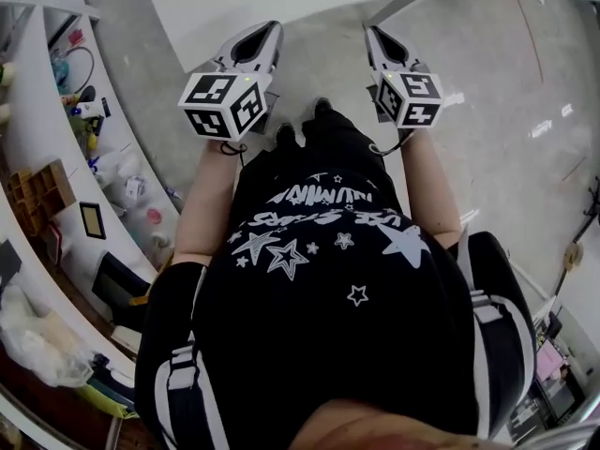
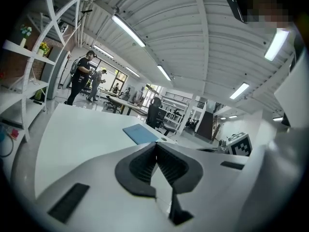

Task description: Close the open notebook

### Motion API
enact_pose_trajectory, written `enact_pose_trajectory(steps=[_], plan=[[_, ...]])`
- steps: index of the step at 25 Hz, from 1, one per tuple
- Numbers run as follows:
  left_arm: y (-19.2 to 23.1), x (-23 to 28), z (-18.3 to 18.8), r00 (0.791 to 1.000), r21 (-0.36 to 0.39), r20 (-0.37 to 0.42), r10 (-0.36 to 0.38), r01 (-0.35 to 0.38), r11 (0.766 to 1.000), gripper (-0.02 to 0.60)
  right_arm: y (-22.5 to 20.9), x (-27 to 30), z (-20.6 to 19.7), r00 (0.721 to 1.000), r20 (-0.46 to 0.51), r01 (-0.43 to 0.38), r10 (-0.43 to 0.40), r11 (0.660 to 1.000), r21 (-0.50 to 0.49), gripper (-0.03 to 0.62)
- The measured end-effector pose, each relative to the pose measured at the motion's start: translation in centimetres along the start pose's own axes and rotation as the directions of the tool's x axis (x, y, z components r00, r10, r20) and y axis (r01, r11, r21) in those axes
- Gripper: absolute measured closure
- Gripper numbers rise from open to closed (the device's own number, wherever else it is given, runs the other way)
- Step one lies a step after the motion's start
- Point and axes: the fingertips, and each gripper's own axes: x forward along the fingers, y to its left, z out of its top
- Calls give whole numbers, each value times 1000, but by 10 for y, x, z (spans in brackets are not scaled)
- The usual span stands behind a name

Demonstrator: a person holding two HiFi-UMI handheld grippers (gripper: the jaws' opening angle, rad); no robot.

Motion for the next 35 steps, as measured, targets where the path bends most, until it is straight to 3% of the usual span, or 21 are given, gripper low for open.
enact_pose_trajectory(steps=[7, 13, 27, 35], plan=[[-10, -25, -5, 999, -36, 41, 33, -32, 999, 569, 14, -16, -5, 1000, 11, -25, 25, 1000, 8, 576], [-42, -43, -16, 996, -22, 70, 54, -53, 998, 569, 22, -57, -27, 998, 26, -49, 49, 999, 10, 576], [-183, -110, -42, 991, 64, 137, 2, -11, 998, 569, 29, -203, -31, 987, 155, -38, 48, 997, -65, 585], [-240, -138, -63, 989, 85, 143, -30, 18, 996, 569, 36, -256, -46, 986, 158, -34, 44, 997, -63, 585]])
